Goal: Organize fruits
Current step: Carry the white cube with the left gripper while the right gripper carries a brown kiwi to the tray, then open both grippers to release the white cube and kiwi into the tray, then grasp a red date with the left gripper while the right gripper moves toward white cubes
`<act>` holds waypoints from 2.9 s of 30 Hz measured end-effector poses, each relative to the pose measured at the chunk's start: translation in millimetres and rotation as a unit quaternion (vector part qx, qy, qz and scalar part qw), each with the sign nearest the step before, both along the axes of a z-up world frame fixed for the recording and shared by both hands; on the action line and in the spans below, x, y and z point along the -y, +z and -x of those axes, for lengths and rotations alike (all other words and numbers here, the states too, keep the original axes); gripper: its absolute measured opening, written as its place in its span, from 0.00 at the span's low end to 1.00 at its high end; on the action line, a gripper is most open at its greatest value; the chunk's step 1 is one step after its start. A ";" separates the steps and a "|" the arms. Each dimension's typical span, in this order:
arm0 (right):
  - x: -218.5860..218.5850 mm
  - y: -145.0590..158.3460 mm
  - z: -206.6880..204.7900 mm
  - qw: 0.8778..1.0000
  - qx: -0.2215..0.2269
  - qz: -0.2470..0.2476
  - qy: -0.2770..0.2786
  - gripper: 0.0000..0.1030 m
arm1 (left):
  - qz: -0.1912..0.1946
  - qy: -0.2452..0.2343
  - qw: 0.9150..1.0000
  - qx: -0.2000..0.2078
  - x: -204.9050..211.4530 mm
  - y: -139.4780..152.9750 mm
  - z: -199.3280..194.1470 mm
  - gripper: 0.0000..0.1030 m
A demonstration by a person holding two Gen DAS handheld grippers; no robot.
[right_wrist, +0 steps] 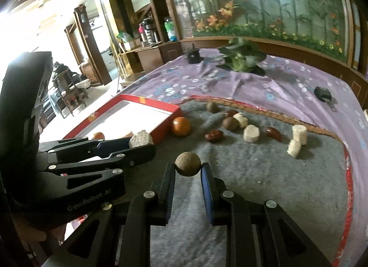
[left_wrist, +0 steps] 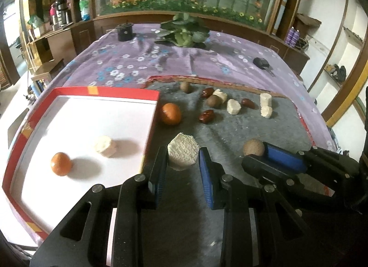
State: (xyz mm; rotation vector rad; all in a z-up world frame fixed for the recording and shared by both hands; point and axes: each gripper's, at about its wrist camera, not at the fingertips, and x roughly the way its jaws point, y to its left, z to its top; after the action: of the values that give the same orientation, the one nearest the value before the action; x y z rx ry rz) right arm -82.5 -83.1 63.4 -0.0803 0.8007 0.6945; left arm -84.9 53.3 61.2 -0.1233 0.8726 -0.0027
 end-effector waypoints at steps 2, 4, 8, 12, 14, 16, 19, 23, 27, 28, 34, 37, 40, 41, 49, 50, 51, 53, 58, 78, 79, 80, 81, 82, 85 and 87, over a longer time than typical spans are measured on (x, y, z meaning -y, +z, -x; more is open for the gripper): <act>-8.9 3.1 4.4 1.000 0.005 0.003 0.008 0.21 | 0.001 0.008 1.000 0.001 -7.7 0.8 4.3 0.26; -17.2 4.8 7.0 1.000 0.008 0.006 0.016 0.21 | 0.002 0.016 1.000 0.001 -15.8 1.0 7.4 0.26; -36.2 5.7 11.6 0.999 0.010 0.010 0.035 0.21 | 0.000 0.031 1.000 0.002 -31.1 1.5 14.1 0.26; -53.6 6.4 14.1 0.998 0.012 0.011 0.053 0.21 | -0.002 0.048 0.999 0.001 -48.6 0.6 21.2 0.26; -61.7 6.5 14.7 0.998 0.013 0.011 0.061 0.21 | -0.001 0.059 0.998 -0.001 -58.6 -0.7 24.1 0.26; -68.1 6.3 14.2 0.998 0.011 0.011 0.067 0.21 | 0.000 0.067 0.998 -0.002 -66.9 -2.2 27.5 0.26; -79.4 5.0 13.0 0.997 0.008 0.011 0.078 0.21 | -0.001 0.081 0.997 -0.004 -79.2 -4.5 32.2 0.26; -93.6 1.9 10.4 0.996 0.002 0.008 0.092 0.21 | -0.005 0.097 0.995 -0.011 -95.4 -10.6 38.1 0.26; -112.4 -6.0 5.3 0.994 -0.008 0.017 0.110 0.21 | 0.001 0.109 0.994 -0.025 -108.0 -20.0 41.2 0.26; -115.7 -7.5 4.5 0.993 -0.010 0.019 0.114 0.21 | 0.004 0.110 0.994 -0.027 -110.2 -21.8 42.6 0.26; -142.2 -20.7 -1.5 0.989 -0.029 0.035 0.144 0.21 | 0.010 0.117 0.992 -0.038 -120.9 -29.8 46.5 0.27; -154.5 -28.5 -5.8 0.987 -0.039 0.044 0.151 0.21 | 0.012 0.123 0.991 -0.043 -125.8 -32.5 45.3 0.27; -162.0 -35.5 -9.0 0.985 -0.046 0.050 0.156 0.21 | 0.008 0.128 0.991 -0.046 -127.5 -34.8 44.2 0.27; -164.7 -38.3 -10.8 0.985 -0.048 0.053 0.156 0.21 | 0.008 0.129 0.991 -0.047 -127.7 -35.3 43.8 0.27; -167.2 -42.3 -12.8 0.986 -0.047 0.061 0.146 0.21 | 0.001 0.138 0.989 -0.053 -128.3 -39.0 40.6 0.36; -165.7 -41.4 -12.4 0.987 -0.047 0.062 0.143 0.21 | 0.001 0.140 0.989 -0.052 -129.2 -38.6 40.8 0.39; -163.3 -40.5 -12.6 0.987 -0.047 0.058 0.140 0.21 | 0.002 0.142 0.988 -0.052 -129.9 -38.2 40.6 0.46; -158.8 -38.6 -12.9 0.988 -0.050 0.051 0.137 0.21 | 0.008 0.146 0.988 -0.045 -132.3 -35.2 42.4 0.56; -137.7 -25.7 -7.7 0.990 -0.040 0.031 0.130 0.22 | 0.004 0.146 0.989 -0.028 -127.4 -23.6 43.5 0.60; 18.9 9.9 -15.3 0.999 0.030 0.010 -0.003 0.35 | 0.027 0.041 0.999 -0.013 -36.7 -1.1 1.0 0.60; 26.2 9.0 -17.8 0.999 0.029 0.010 -0.010 0.35 | 0.027 0.035 0.999 -0.015 -31.0 -1.6 -2.2 0.60; 31.8 8.0 -18.9 0.999 0.028 0.010 -0.015 0.35 | 0.030 0.029 0.999 -0.016 -25.6 -2.3 -5.8 0.60; 39.4 6.5 -21.6 0.999 0.026 0.008 -0.023 0.35 | 0.034 0.021 0.999 -0.018 -20.2 -2.9 -9.8 0.60; 45.9 5.6 -23.9 0.999 0.024 0.005 -0.028 0.35 | 0.039 0.012 0.999 -0.022 -13.5 -4.0 -14.6 0.60; 63.5 0.5 -29.8 0.999 0.012 -0.006 -0.041 0.35 | 0.037 -0.006 0.999 -0.029 5.9 -6.2 -27.5 0.60; 71.9 -2.1 -33.4 0.999 0.008 -0.011 -0.047 0.35 | 0.034 -0.014 0.999 -0.030 17.6 -7.6 -36.6 0.60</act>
State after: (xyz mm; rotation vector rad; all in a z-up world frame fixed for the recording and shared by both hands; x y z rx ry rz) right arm -49.1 -154.9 61.3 -0.0289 0.7764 0.6129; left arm -48.3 35.7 53.7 -0.1759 0.9350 -0.0544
